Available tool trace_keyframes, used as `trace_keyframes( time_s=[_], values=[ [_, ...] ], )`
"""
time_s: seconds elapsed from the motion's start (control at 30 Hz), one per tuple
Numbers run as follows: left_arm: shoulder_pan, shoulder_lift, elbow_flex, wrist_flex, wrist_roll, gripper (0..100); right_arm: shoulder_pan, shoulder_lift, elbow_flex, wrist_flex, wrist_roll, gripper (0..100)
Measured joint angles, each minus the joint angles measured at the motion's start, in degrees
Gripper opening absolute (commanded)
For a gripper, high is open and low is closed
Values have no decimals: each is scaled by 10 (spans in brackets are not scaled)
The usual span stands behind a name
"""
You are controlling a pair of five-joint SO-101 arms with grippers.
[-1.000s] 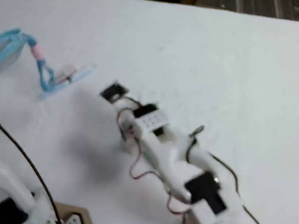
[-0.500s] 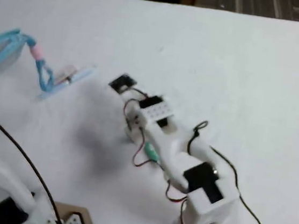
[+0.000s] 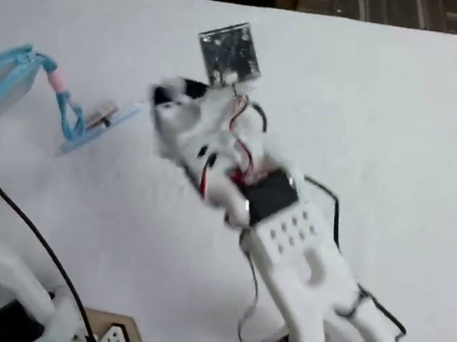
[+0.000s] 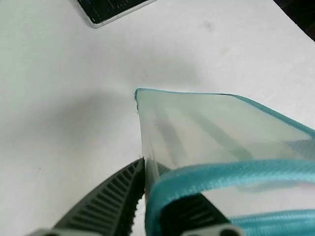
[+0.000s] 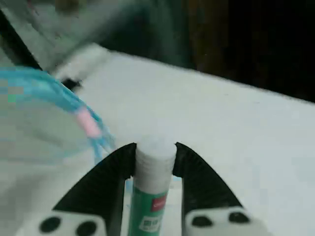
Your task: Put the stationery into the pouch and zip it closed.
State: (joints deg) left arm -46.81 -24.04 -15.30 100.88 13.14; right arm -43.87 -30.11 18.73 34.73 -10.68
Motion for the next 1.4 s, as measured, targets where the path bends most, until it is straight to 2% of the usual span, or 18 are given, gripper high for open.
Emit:
trace_keyframes(
  time_s=[0.23, 0.3, 0.4, 0.6, 0.8, 1.07, 1.13, 1.3, 1.33, 1.4],
  values=[
    [3, 0, 35, 2, 0, 22, -82, -9, -4, -280, -14, 17],
    [11, 0, 61, -2, 0, 22, -104, 22, -25, -325, 6, 17],
    [25, 0, 82, -9, 0, 22, -135, 90, -74, -344, 46, 17],
    [33, 0, 84, -12, 0, 22, -150, 217, -188, -347, 59, 17],
    [33, 0, 84, -12, 0, 22, -156, 303, -197, -364, 59, 17],
    [33, 0, 84, -12, 0, 22, -160, 331, -197, -359, 59, 24],
    [33, 0, 84, -12, 0, 22, -161, 331, -197, -345, 59, 87],
    [33, 0, 84, -12, 0, 22, -164, 330, -198, -261, 59, 432],
    [33, 0, 84, -15, 0, 22, -168, 330, -198, -240, 59, 460],
    [33, 0, 84, -20, 0, 22, -176, 322, -198, -202, 59, 436]
  ],
)
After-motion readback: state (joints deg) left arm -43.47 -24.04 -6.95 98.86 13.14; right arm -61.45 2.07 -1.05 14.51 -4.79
